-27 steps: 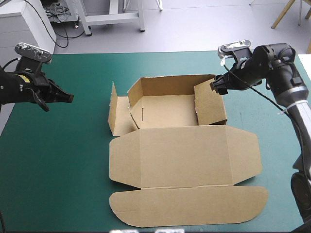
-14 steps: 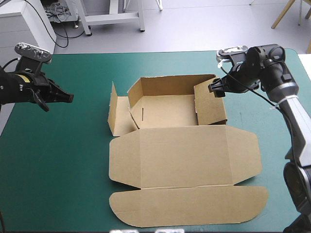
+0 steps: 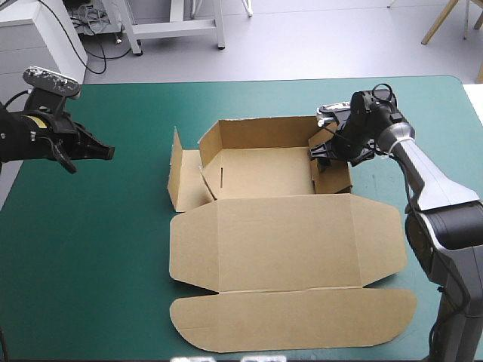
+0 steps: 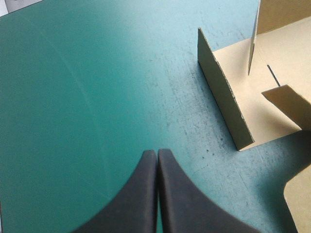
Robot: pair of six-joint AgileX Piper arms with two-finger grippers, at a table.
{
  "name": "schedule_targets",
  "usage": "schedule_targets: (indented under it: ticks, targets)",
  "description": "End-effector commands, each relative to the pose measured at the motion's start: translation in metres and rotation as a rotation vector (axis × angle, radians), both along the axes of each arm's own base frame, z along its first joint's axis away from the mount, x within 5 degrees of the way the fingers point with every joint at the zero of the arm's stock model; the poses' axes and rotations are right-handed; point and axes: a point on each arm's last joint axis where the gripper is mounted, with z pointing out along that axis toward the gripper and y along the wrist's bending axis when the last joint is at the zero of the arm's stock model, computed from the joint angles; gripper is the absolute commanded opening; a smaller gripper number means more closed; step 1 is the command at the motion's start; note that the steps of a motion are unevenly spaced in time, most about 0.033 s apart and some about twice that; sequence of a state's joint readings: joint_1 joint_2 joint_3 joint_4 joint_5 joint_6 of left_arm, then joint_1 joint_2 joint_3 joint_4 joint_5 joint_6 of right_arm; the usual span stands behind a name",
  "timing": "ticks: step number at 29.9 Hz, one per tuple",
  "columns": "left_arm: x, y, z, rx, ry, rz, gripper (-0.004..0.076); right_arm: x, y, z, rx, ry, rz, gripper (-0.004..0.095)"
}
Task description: Fold the box
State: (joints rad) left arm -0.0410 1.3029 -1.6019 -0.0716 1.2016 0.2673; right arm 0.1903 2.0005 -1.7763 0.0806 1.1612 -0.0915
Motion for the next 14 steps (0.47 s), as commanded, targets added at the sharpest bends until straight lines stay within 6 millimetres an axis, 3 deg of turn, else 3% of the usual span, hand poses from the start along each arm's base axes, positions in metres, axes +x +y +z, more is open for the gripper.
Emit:
schedule_targets:
  ticks: [1, 8, 14]
  targets:
    - [-0.0096, -0.0006, 0.0209, -0.024, -0.116, 0.001, -0.001, -0.0003, -0.0023, 0.0268, 0.027, -0.101, 0.0, 0.0594]
    - [-0.0096, -0.0007, 0.0209, -0.025, -0.115, 0.001, -0.001, 0.0001, -0.0028, 0.0269, 0.026, -0.104, -0.015, -0.0001]
    - [-0.0096, -0.0007, 0.0209, -0.025, -0.115, 0.001, -0.001, -0.001, -0.0028, 0.0265, 0.026, -0.092, -0.016, -0.0019]
